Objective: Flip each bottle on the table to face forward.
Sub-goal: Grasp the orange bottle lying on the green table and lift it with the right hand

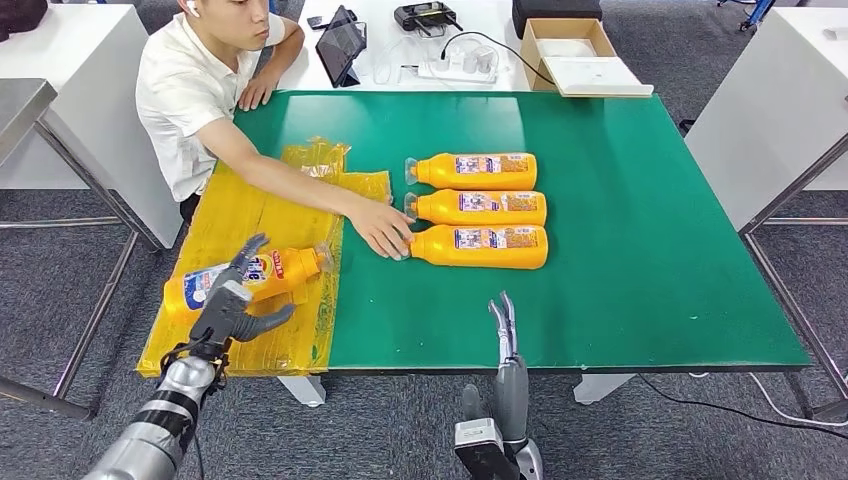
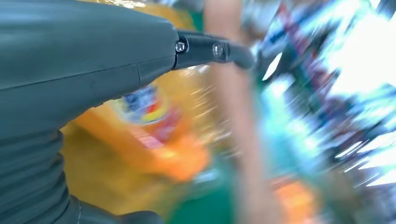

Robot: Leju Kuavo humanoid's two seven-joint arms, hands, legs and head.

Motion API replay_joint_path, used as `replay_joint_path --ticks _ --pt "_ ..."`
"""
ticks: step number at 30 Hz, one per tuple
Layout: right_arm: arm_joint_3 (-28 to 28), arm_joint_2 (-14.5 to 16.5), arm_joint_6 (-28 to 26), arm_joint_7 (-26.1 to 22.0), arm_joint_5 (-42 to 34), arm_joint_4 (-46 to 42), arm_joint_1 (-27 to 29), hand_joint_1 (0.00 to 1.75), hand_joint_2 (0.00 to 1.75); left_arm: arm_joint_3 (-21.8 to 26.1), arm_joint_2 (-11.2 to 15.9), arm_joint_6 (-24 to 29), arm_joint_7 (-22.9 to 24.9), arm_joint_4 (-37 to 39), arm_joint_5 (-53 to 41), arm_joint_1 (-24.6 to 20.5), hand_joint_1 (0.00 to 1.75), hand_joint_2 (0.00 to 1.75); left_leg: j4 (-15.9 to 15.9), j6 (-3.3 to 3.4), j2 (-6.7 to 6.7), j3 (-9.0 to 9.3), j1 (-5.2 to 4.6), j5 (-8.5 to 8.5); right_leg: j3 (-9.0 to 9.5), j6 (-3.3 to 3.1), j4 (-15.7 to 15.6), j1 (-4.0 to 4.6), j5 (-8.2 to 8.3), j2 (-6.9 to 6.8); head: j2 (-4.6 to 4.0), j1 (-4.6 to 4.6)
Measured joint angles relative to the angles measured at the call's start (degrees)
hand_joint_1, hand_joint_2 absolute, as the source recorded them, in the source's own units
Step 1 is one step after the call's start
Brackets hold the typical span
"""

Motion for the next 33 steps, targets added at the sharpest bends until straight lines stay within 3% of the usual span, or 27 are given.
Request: replay_joint_path --ticks 5,11,15,18,21,26,33 --pt "0.5 -0.2 -0.4 0.0 0.2 -0.1 0.6 0.0 0.0 -0.2 -3.5 5.1 -1.7 -14.8 5.7 5.4 0.0 1.75 0.0 0.01 0.0 -0.12 -0.01 -0.04 -0.1 0.0 0.0 -0.01 0.0 0.01 0.01 0.01" --pt "0.8 -0.3 -0.5 0.0 1.0 -0.2 0.6 0.0 0.0 -0.5 -4.5 5.5 -2.0 -22.2 8.5 7.8 0.0 1.75 0.0 -0.02 0.01 -0.14 0.03 -0.05 -0.18 0.0 0.0 0.03 -0.01 0.01 0.0 -0.01" --pt "0.7 -1.4 -0.7 2.7 12.2 0.1 0.2 0.0 1.75 -1.3 -5.0 -0.1 1.3 -28.4 20.0 10.0 0.0 1.75 0.0 -0.02 0.13 -0.14 0.03 -0.04 -0.19 0.0 0.0 0.03 0.0 0.05 0.01 -0.01" --pt "-0.6 -3.9 -0.6 9.8 25.2 0.9 -1.4 0.0 1.75 -2.0 -5.1 -3.6 3.6 -34.0 24.7 11.9 0.0 1.75 0.0 -0.02 0.11 -0.16 0.0 -0.04 -0.18 0.0 0.0 0.0 0.0 0.06 0.01 -0.02" --pt "-3.7 -6.6 0.5 16.1 33.5 2.6 -4.1 0.0 1.75 -3.1 -5.1 -6.0 4.7 -38.7 26.3 14.1 0.0 1.75 0.0 0.01 0.1 -0.17 -0.11 -0.04 -0.18 0.02 0.0 -0.09 0.01 0.06 0.01 -0.01" --pt "-8.3 -10.4 5.5 19.6 36.5 7.1 -9.1 0.0 1.75 -5.5 -5.2 -7.6 4.5 -42.3 25.6 16.9 0.0 1.75 0.0 0.03 0.1 -0.17 -0.2 -0.03 -0.19 0.06 0.0 -0.18 0.04 0.05 0.01 -0.01" --pt "-10.1 -12.3 7.9 26.4 43.5 15.7 -15.6 0.0 1.75 -7.6 -5.4 -8.4 4.6 -42.7 24.4 17.1 0.0 1.75 0.0 0.02 0.11 -0.16 -0.16 -0.03 -0.2 0.06 0.0 -0.13 0.04 0.06 0.01 -0.02"
